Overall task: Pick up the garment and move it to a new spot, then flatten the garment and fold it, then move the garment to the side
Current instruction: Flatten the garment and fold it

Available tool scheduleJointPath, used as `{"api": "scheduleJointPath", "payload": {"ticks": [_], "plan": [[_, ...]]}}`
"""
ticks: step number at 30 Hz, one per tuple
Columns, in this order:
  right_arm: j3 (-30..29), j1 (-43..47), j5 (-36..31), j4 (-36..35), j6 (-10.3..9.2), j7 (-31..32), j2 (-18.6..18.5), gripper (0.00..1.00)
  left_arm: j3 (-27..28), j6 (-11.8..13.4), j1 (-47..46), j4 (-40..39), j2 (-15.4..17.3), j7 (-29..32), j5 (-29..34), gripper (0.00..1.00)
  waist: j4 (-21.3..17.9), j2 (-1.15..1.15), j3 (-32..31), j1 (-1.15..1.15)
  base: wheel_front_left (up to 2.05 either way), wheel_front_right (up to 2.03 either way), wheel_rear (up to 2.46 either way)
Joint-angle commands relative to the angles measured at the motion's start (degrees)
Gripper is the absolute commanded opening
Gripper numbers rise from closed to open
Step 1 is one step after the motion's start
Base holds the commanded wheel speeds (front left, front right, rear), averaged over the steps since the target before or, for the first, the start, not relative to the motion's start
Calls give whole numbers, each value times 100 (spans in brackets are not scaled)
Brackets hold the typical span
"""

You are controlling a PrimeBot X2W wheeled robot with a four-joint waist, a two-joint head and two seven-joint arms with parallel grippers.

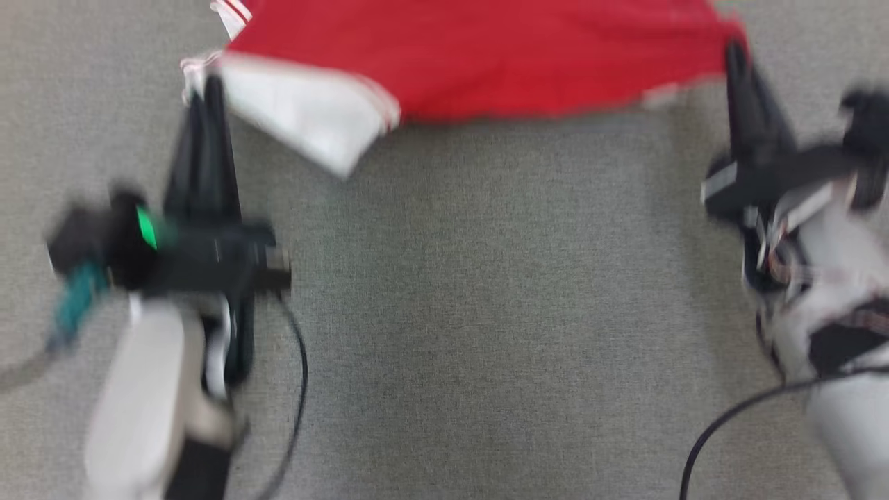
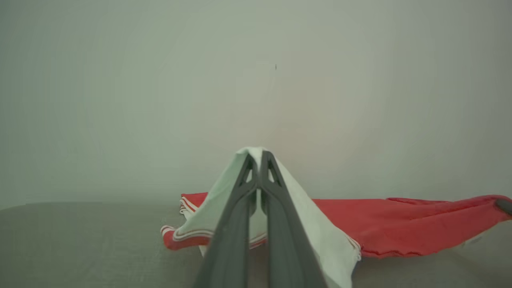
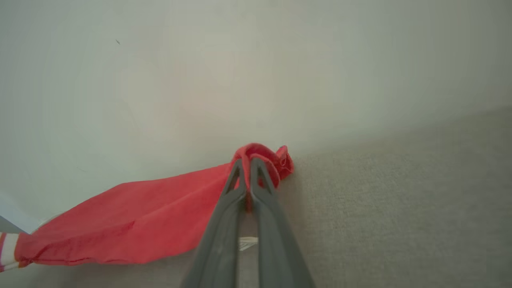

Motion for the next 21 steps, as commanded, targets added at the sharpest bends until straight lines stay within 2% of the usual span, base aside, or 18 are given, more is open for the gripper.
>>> {"api": "scheduleJointPath", "payload": {"ticks": [1, 5, 10, 16, 21], "plan": [[-57, 430, 43, -148, 2, -11, -8, 0, 53, 7, 478, -219, -14, -17, -30, 0, -17, 0, -163, 0, 0, 0, 0], [-232, 1499, 102, -531, 2, -13, -43, 0, 36, -46, 1596, -635, -49, -17, -49, 0, 6, 0, -492, 0, 0, 0, 0], [-449, 2771, 186, -902, 2, -12, -39, 0, -32, -22, 2723, -889, 98, 117, -87, 0, 4, 0, -968, 0, 0, 0, 0], [-588, 3965, 324, -1251, 2, 10, -62, 0, -30, 120, 3915, -1494, 250, 752, -212, 0, -26, 0, -1485, 0, 0, 0, 0], [-903, 4870, 223, -1563, 2, 302, -126, 0, -52, 309, 4880, -2168, 334, 1415, -359, 0, 15, 0, -1813, 0, 0, 0, 0]]}}
